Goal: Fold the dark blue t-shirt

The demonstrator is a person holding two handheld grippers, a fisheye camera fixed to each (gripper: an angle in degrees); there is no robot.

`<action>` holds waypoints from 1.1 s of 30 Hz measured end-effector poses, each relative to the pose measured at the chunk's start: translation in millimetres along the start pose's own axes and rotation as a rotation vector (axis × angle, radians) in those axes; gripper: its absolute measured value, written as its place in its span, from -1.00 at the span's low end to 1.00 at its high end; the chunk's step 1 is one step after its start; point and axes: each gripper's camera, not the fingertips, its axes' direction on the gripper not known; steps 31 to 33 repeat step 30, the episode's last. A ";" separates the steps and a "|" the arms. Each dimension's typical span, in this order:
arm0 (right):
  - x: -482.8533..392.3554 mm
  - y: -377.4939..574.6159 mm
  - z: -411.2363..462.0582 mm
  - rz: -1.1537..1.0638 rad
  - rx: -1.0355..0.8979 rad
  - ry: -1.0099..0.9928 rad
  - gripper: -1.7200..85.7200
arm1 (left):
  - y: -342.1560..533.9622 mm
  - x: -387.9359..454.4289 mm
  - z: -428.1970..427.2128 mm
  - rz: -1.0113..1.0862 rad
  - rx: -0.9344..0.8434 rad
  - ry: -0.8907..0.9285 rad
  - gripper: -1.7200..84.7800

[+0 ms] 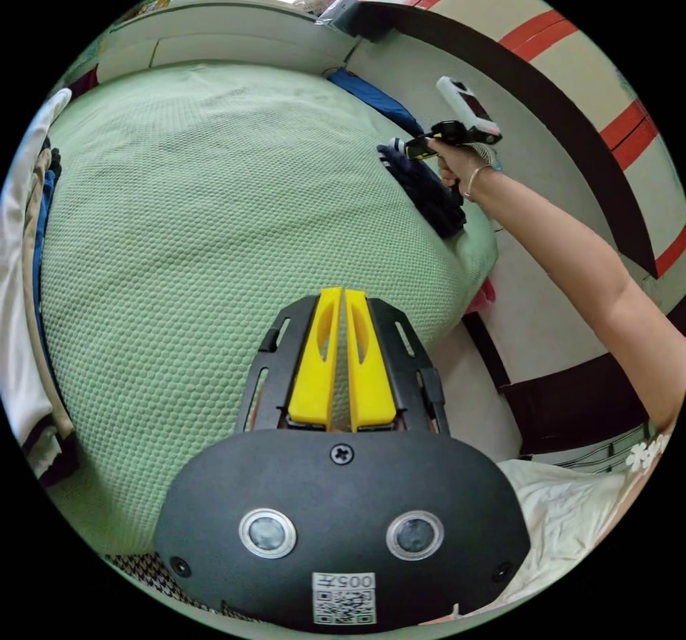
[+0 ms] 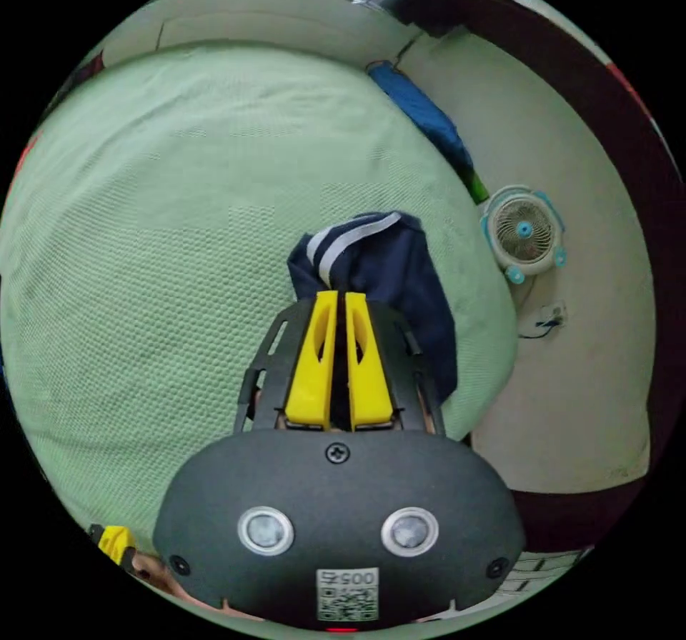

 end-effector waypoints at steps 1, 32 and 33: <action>4.0 7.4 -13.9 0.005 0.050 -0.005 -0.98 | 4.3 0.9 -7.3 -0.002 0.022 -0.003 -0.96; -7.5 435.2 -367.2 -0.224 0.664 -0.581 -0.98 | 287.0 79.0 -334.4 -0.242 0.462 -0.516 -0.78; -7.5 435.2 -367.2 -0.224 0.664 -0.581 -0.98 | 287.0 79.0 -334.4 -0.242 0.462 -0.516 -0.78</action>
